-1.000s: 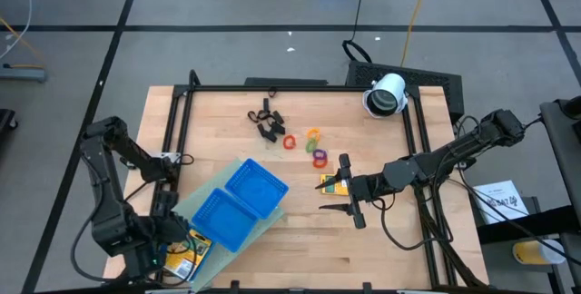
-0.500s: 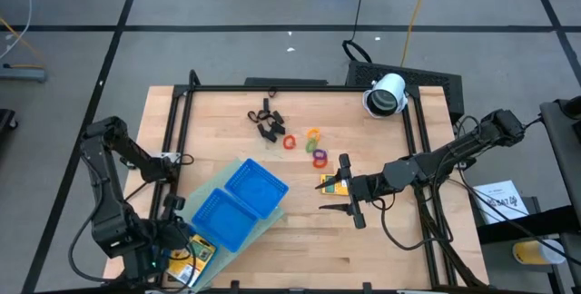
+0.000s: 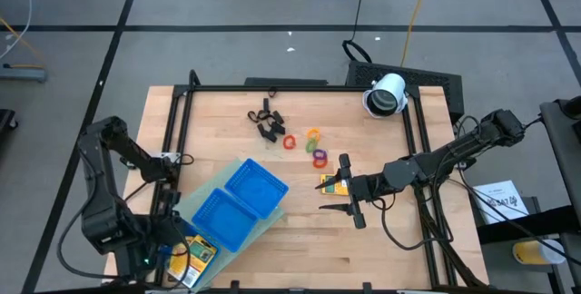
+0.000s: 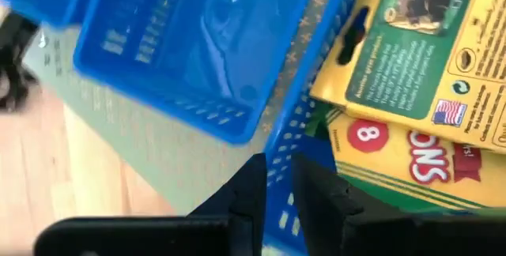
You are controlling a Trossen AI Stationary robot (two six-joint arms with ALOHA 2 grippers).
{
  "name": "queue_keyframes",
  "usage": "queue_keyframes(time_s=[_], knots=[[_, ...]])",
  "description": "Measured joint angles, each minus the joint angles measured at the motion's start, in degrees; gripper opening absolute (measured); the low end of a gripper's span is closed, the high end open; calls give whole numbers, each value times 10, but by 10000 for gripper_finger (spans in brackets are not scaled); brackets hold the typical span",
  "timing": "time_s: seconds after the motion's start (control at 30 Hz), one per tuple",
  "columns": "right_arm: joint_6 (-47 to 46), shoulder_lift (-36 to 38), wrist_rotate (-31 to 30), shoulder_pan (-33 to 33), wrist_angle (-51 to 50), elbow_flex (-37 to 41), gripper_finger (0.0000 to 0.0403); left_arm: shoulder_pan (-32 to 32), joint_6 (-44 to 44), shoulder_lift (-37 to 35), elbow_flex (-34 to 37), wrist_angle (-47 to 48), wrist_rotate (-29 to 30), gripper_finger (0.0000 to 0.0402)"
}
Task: Pick & Place Office Desk Supplies
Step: Adjust the bottom blue basket on the shelf
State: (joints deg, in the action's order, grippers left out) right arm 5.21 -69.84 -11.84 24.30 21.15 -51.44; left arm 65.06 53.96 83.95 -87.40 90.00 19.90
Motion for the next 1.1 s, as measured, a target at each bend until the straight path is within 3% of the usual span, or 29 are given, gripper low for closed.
queue_keyframes(time_s=[0.23, 0.83, 1.1], knots=[[0, 0, 0, 0, 0, 0, 212, 13, 102, -3, -1, 0, -107, 71], [0, 0, 0, 0, -4, 0, 212, 22, 105, -3, 6, 0, -48, 71], [0, 0, 0, 0, -4, 0, 212, 14, 102, -3, 50, 1, -79, 71]])
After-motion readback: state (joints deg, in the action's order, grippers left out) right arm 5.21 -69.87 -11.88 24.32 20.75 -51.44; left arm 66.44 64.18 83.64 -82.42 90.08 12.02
